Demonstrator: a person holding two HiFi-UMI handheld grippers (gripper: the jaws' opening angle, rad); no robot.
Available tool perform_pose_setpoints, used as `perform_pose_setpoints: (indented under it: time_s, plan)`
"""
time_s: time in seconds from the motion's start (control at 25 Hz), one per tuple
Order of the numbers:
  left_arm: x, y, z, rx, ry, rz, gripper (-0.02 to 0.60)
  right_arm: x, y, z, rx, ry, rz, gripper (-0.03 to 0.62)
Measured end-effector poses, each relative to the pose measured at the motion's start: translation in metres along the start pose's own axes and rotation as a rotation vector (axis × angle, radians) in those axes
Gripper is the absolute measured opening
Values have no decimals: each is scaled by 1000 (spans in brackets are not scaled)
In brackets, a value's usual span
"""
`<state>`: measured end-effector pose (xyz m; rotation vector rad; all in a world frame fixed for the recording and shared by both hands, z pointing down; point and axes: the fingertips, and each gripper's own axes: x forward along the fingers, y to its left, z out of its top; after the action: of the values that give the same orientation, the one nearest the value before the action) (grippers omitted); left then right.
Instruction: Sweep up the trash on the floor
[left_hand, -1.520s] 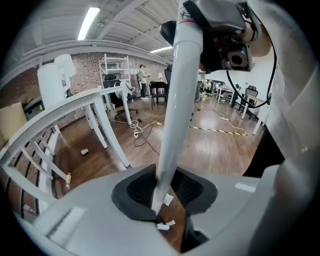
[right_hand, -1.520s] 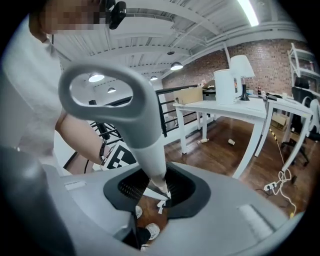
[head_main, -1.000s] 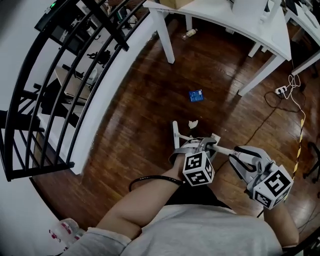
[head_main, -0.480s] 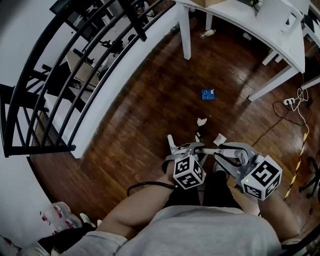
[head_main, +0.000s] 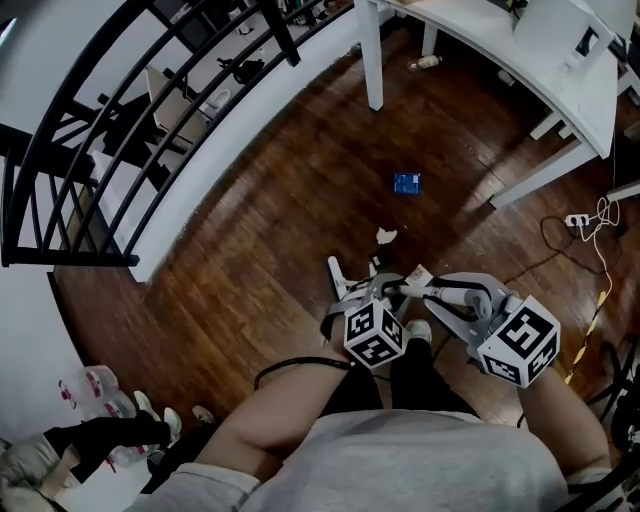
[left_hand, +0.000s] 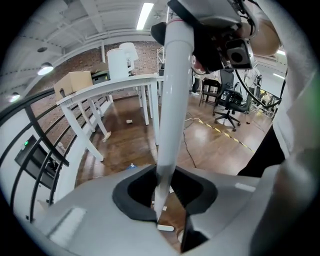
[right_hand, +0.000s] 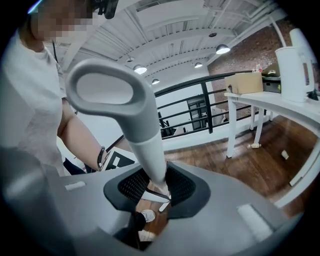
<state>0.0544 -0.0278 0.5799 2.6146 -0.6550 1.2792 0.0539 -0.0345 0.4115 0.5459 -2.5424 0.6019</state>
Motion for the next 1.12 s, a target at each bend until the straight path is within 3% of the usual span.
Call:
perform_pose_setpoints:
  time_s: [0.44, 0.88, 1.12]
  plan:
    - [72, -40, 95, 7, -84, -7, 84, -93, -70, -32, 3, -2, -66, 104]
    - [123, -92, 193, 123, -161, -146, 86, -191, -120, -48, 66, -59, -226, 104]
    - [129, -104, 212, 184, -139, -188, 86, -215, -130, -49, 113, -90, -253, 106]
